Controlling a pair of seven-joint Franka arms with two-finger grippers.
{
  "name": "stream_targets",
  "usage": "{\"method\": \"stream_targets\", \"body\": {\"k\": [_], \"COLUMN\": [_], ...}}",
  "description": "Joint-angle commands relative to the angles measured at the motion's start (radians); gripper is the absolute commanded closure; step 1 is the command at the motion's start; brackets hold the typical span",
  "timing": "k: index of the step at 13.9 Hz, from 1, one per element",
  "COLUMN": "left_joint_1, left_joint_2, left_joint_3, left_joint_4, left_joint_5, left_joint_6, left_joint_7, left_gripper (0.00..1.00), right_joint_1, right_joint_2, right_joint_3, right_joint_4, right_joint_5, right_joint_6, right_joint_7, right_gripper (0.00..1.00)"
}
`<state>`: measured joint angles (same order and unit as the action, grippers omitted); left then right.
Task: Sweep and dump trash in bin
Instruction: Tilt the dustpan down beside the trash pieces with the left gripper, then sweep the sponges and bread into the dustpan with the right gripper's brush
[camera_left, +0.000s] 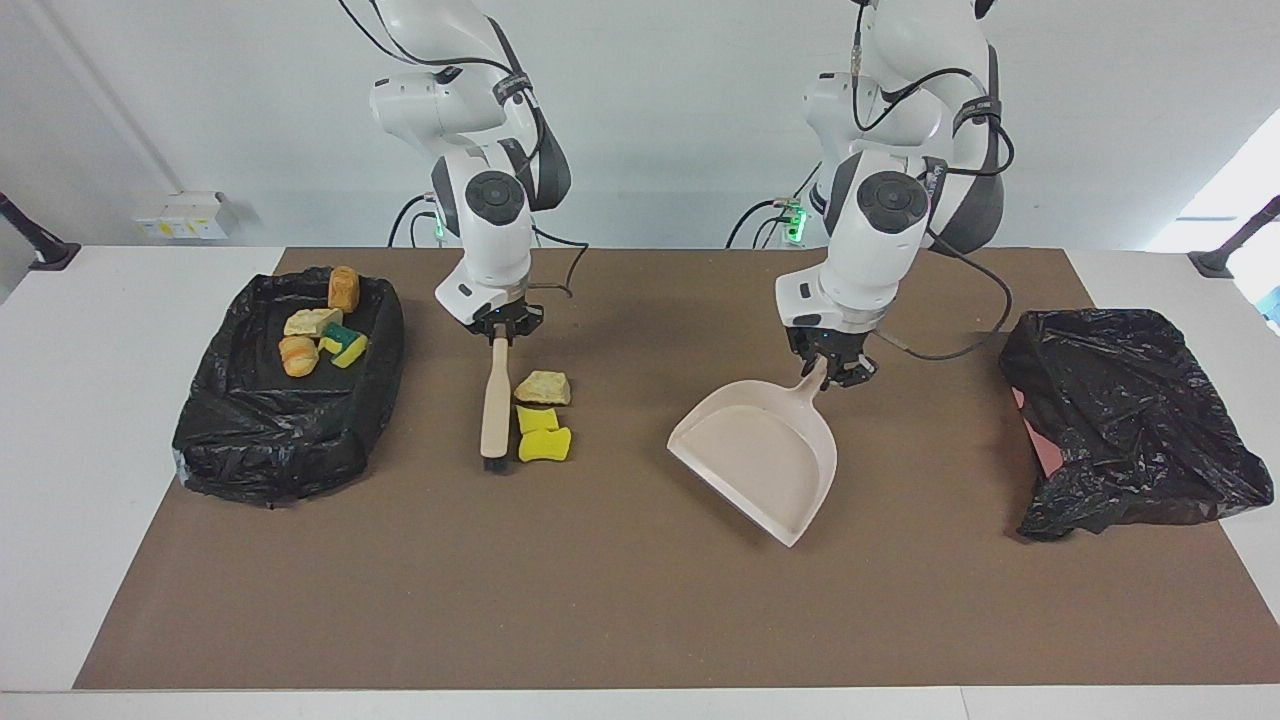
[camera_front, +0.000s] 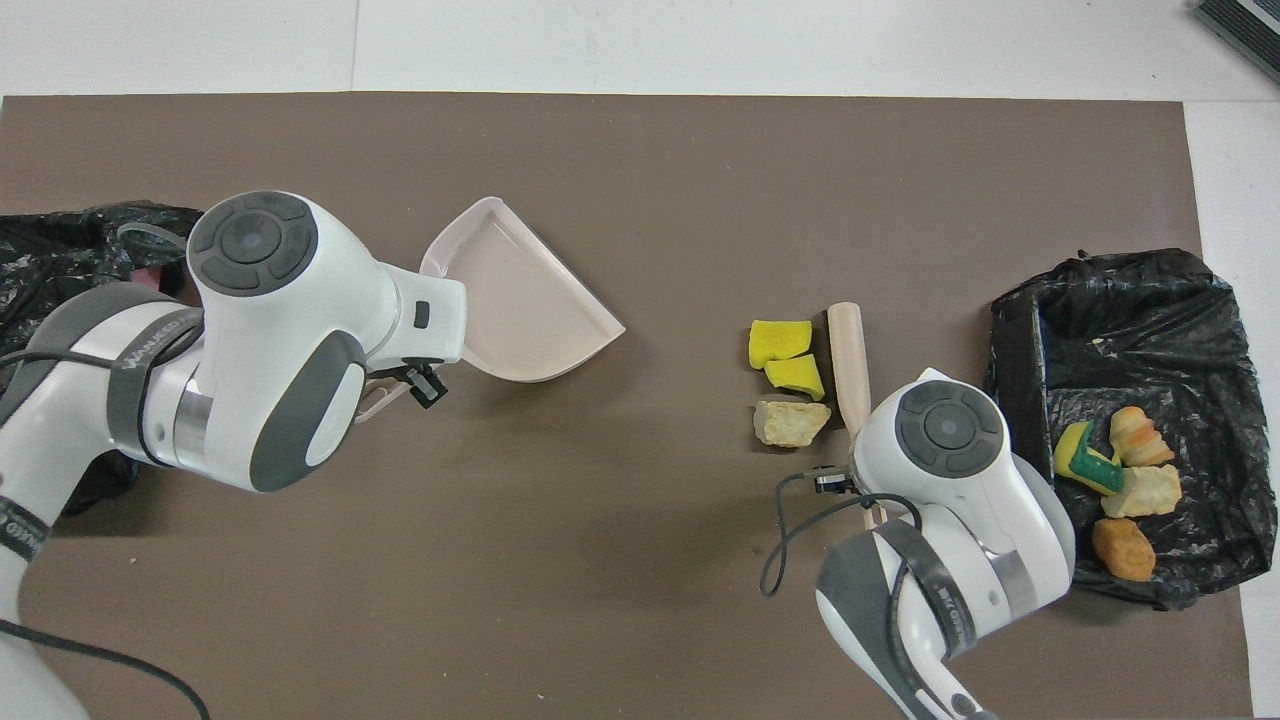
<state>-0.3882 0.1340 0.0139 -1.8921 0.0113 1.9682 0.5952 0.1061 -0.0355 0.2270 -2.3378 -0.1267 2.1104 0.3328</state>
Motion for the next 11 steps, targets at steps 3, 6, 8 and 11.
{"method": "stream_targets", "body": {"k": [3,6,8,11], "left_joint_1": [0.012,-0.085,-0.109,-0.138], "left_joint_2": [-0.05,-0.021,0.003,0.003], "left_joint_3": [-0.008,-0.009,-0.009,-0.009], "left_joint_4": [-0.088,-0.099,-0.096,-0.096], "left_joint_5": [0.021,0.133,0.153,0.154], "left_joint_6": [0.04,0.083,0.08,0.086], "left_joint_7": [0.294,0.287,0.282,0.282], "left_gripper": [1.0,1.0,1.0,1.0], "right_joint_1": [-0.005,0.058,0.093,0.167], "right_joint_2": [-0.035,-0.014,0.0,0.051], "right_joint_3": [0.011,0.011,0.011,0.012], "right_joint_4": [-0.063,-0.057,-0.052,-0.022], "right_joint_5": [0.002,0.086,0.149,0.278], "right_joint_6": [-0.006,0.014,0.032,0.074], "right_joint_7": [-0.101,-0.083,-0.078,-0.074], "right_gripper": [1.0,1.0,1.0,1.0]}}
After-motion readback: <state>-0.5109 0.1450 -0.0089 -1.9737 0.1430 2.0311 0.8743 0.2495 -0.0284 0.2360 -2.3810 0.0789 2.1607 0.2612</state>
